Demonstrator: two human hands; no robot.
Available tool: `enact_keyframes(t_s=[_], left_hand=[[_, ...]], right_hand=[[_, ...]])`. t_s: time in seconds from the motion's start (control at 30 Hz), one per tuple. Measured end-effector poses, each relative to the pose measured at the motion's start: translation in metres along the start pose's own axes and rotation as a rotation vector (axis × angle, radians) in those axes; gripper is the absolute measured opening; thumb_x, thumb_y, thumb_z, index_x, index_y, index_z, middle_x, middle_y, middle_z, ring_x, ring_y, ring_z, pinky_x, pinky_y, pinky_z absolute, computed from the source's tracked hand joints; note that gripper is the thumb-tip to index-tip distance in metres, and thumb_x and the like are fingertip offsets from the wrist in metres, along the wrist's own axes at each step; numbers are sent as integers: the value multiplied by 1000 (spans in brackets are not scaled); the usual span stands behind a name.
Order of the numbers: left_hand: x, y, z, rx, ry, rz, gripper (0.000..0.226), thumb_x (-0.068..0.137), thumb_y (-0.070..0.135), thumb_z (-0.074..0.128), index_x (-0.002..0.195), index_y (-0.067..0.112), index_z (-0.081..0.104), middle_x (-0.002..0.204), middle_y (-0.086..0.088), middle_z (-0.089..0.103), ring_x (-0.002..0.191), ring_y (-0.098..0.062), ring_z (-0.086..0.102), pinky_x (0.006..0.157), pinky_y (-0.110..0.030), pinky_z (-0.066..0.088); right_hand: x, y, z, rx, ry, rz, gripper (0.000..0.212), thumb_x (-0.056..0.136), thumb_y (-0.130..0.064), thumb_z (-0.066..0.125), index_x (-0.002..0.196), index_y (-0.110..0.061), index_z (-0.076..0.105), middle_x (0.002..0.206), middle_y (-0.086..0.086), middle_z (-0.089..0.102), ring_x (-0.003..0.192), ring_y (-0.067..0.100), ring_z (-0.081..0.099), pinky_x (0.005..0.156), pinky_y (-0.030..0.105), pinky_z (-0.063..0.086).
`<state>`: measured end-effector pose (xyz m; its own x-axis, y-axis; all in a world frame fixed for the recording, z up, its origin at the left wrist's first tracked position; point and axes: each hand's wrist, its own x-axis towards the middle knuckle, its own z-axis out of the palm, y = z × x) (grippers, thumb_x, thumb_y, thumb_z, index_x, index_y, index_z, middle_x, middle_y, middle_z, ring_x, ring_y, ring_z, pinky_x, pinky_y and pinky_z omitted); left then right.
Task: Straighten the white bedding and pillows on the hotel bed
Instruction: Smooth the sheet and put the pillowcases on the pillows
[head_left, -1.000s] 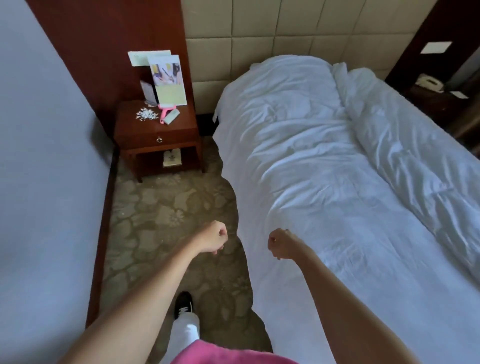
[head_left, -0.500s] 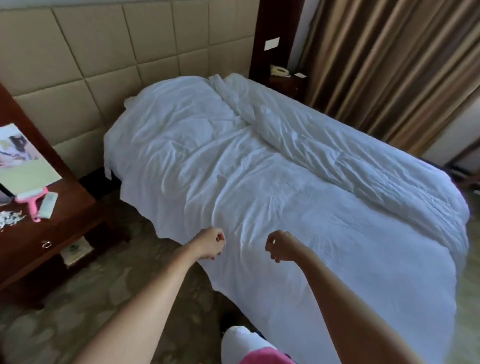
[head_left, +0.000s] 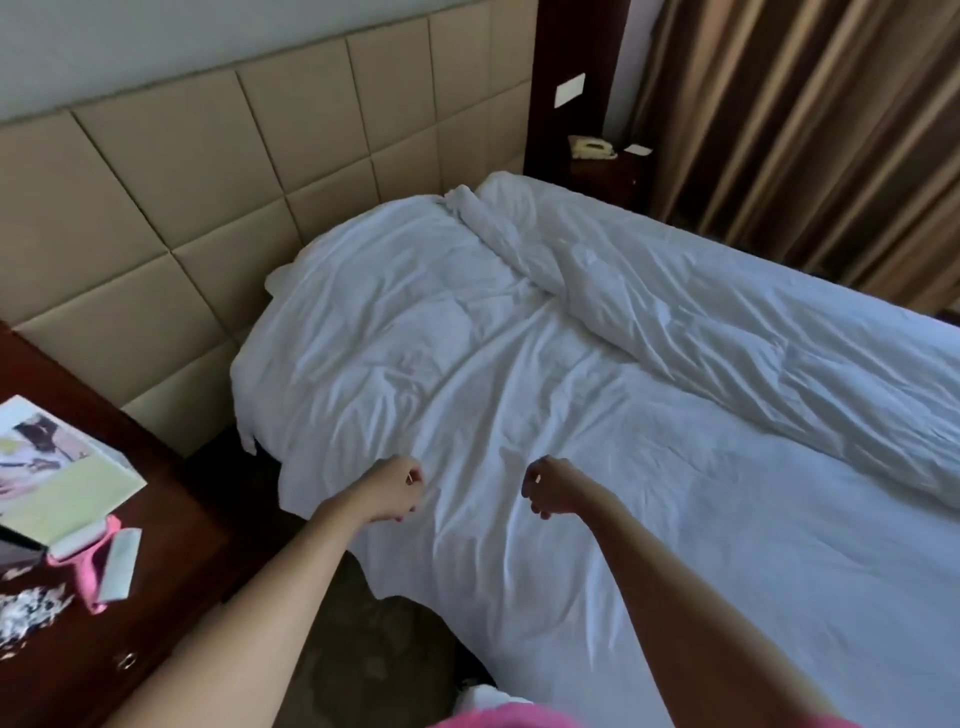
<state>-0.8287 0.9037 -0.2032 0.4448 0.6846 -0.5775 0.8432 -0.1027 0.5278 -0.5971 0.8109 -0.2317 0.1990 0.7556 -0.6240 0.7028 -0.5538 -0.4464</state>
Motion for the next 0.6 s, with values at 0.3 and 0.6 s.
enact_keyframes(t_s=[0.3,0.6], left_hand=[[127,1,-95,59,-87,41,20,98,15,42,98,9,60,86,-6,68,65,-15,63,61,-23,48],[271,28,-157,217,-335,325,20,95,12,41,90,11,61,84,-8,70,60,-15,62,56,-21,45]], right_hand=[[109,-63,-53,96,76,67,25,92,-9,43,94,0,66,83,10,74,59,15,65,75,29,56],[143,-62,-78,218,238,478,30,85,-5,43,91,-4,72,83,10,77,78,26,74,82,38,60]])
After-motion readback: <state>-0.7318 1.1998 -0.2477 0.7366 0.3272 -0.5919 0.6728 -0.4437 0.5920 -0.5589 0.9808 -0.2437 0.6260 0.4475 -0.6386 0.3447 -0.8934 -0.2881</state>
